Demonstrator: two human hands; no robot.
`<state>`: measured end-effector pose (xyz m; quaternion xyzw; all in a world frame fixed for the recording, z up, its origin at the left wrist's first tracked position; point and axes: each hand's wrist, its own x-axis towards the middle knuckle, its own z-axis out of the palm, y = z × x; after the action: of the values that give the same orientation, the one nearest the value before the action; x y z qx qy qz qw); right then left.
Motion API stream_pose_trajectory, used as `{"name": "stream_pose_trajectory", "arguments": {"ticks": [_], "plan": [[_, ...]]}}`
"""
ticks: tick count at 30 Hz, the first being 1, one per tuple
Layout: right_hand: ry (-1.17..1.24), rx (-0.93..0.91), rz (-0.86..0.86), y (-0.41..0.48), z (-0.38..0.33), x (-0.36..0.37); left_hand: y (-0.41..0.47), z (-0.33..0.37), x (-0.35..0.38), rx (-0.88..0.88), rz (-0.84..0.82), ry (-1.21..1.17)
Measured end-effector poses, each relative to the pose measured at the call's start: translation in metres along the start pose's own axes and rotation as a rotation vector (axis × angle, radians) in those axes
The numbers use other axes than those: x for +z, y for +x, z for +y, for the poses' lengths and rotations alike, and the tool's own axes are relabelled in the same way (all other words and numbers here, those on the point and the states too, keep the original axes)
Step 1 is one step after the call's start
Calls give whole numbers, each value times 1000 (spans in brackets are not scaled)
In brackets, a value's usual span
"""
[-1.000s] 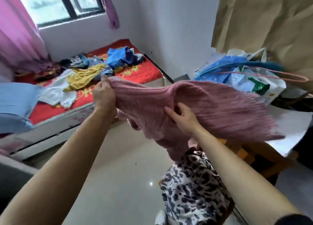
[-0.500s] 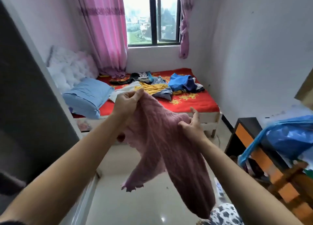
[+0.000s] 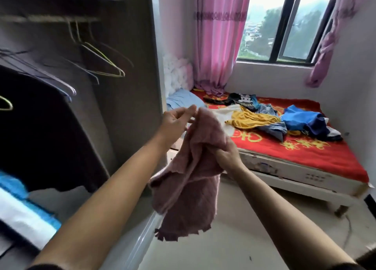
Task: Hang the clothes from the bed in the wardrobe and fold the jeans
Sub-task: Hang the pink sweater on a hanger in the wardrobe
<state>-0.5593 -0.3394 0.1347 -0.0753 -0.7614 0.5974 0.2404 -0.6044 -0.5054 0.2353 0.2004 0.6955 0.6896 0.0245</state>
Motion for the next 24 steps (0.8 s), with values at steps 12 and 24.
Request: {"name": "stream_pose_trajectory", "arguments": {"ticks": [12,24], "plan": [[547,568,-255,80,13,88,-43,-204,-125,-673,351,180],[163,331,-381,230,51,92,57,-174,-114,-505,1044,51]]}}
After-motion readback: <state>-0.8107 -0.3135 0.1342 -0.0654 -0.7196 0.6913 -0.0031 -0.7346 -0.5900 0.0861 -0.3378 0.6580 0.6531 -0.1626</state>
